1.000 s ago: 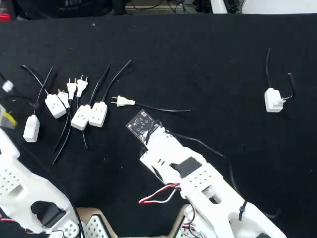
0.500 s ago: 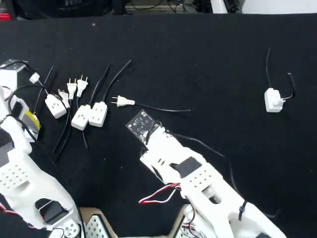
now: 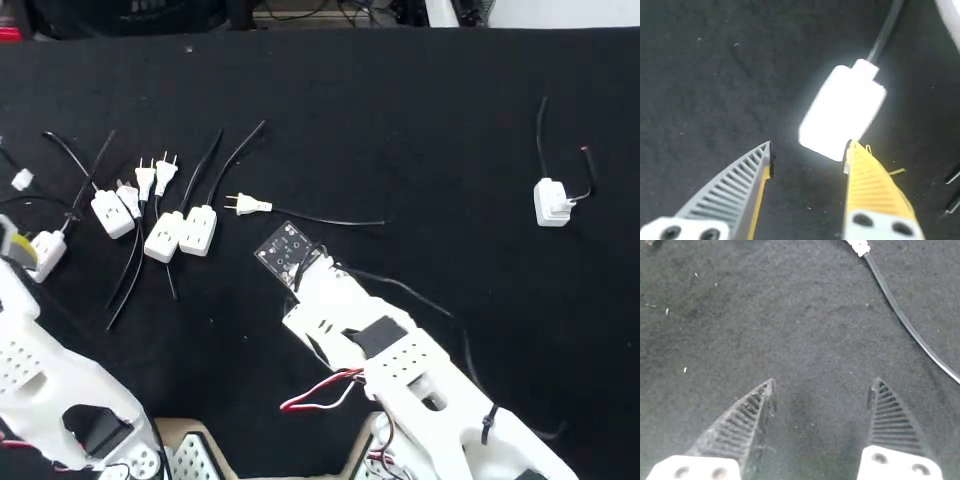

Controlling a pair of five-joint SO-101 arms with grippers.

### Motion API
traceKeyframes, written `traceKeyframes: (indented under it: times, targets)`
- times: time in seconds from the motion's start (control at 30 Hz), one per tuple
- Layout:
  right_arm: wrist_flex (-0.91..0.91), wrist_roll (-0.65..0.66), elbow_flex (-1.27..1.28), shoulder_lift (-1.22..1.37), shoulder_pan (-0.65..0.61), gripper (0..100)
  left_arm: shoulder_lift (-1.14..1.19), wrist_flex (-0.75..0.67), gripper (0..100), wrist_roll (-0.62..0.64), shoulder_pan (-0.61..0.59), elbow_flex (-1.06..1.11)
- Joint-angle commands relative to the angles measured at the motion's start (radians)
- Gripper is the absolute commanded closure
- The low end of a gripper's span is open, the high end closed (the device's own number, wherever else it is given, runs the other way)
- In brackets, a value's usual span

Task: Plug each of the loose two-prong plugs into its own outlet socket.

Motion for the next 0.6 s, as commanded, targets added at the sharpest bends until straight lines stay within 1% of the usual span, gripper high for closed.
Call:
traceKeyframes:
  times: [0.0, 0.17, 0.2, 0.3, 0.37, 0.57]
  targets:
    - [-0.025, 0.002, -0.005, -0.025, -0.011, 71.9, -0.057, 0.041, 75, -0.008, -0.012, -0.11]
    - [-0.025, 0.002, -0.005, -0.025, -0.011, 71.9, -0.055, 0.11, 75, -0.011, 0.039, -0.12]
    - [-0.025, 0.002, -0.005, -0.025, -0.011, 71.9, -0.054, 0.121, 75, -0.026, 0.056, -0.12]
    - [-0.023, 0.002, -0.005, -0.025, -0.011, 71.9, -0.044, 0.143, 75, -0.138, 0.093, -0.12]
    - [-0.023, 0.002, -0.005, -0.025, -0.011, 71.9, -0.015, 0.143, 75, -0.175, 0.107, -0.136]
    - [-0.021, 0.002, -0.005, -0.025, -0.011, 71.9, 0.117, 0.14, 75, -0.189, 0.104, -0.28]
